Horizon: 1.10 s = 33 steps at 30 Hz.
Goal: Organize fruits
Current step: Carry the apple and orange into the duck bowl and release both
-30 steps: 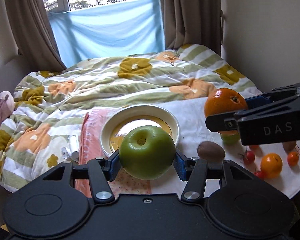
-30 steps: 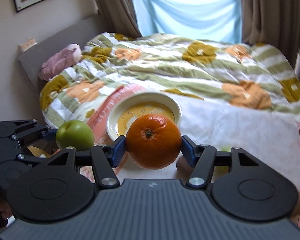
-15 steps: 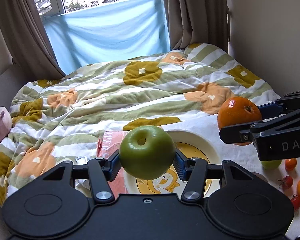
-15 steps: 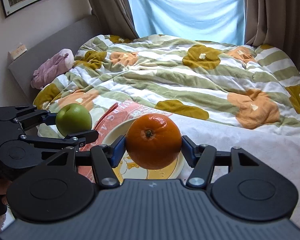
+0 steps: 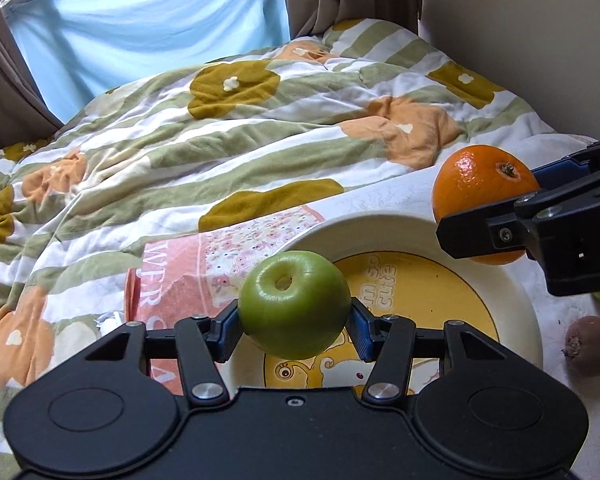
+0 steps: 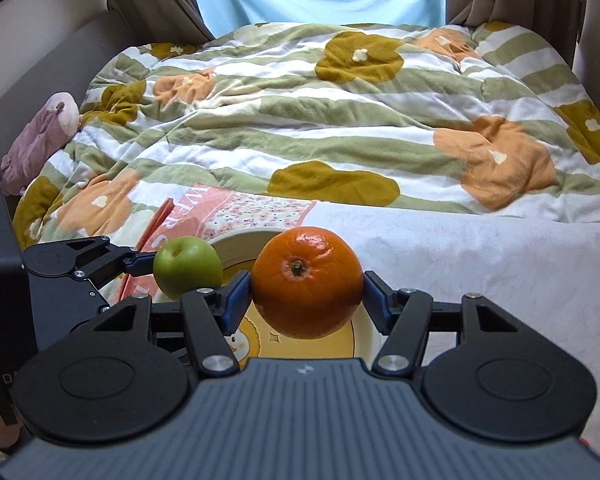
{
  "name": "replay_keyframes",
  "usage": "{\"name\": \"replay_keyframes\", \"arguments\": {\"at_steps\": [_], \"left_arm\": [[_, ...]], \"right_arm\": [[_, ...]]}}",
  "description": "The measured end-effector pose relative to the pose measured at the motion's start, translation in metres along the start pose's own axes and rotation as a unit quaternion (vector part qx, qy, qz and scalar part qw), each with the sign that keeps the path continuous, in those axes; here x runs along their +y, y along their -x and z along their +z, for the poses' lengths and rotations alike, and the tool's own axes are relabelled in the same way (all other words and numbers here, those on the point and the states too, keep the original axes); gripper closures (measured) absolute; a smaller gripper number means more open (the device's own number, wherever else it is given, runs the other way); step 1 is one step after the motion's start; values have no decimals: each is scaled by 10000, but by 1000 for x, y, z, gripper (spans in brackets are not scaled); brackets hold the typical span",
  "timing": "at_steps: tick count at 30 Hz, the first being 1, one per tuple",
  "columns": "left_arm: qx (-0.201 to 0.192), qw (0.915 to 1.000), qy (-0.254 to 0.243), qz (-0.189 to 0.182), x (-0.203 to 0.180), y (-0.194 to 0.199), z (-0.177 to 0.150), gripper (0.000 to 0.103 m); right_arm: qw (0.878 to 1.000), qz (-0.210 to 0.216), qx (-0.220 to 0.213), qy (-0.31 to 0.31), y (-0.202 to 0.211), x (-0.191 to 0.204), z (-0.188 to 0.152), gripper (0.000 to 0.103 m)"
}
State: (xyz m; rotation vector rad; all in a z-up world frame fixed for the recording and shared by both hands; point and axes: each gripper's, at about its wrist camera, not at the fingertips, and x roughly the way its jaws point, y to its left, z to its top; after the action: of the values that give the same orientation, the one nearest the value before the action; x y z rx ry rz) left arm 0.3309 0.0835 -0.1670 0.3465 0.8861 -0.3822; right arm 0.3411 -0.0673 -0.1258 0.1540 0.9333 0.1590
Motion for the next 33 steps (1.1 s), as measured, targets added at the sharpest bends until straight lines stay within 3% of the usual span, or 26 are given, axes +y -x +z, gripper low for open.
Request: {"name": "replay_keyframes", "arguments": {"at_steps": [5,12,13,15,16,20,33], "left_arm": [[19,9992,-374,-134,-8,-14,-1,45],[63,9987,-442,-235,-9,-21,-1,43],[-19,9986,-469,-243,-9,-17,-1,39],[-193,9982,-535,-196,-9,-7,-1,6],[-324,9976,-589,-134,-9,-1,-2,2],[-317,9971,-693,24,-7,14,-5,1],[-148,9999,-15,74,7,41,-27,1]], "right_arm": [[9998,-98,150,-108,-12,-1,-2,28],[9994,-199,250,-116,-16,0,-2,28],[9994,-197,256,-107,-16,1,-1,28],[9994,-182,262,-117,-16,1,-1,28],[9994,-169,272,-119,-16,1,-1,28],[9992,-255,297,-21,-18,6,1,28],[9991,-119,402,-61,-47,17,7,28]]}}
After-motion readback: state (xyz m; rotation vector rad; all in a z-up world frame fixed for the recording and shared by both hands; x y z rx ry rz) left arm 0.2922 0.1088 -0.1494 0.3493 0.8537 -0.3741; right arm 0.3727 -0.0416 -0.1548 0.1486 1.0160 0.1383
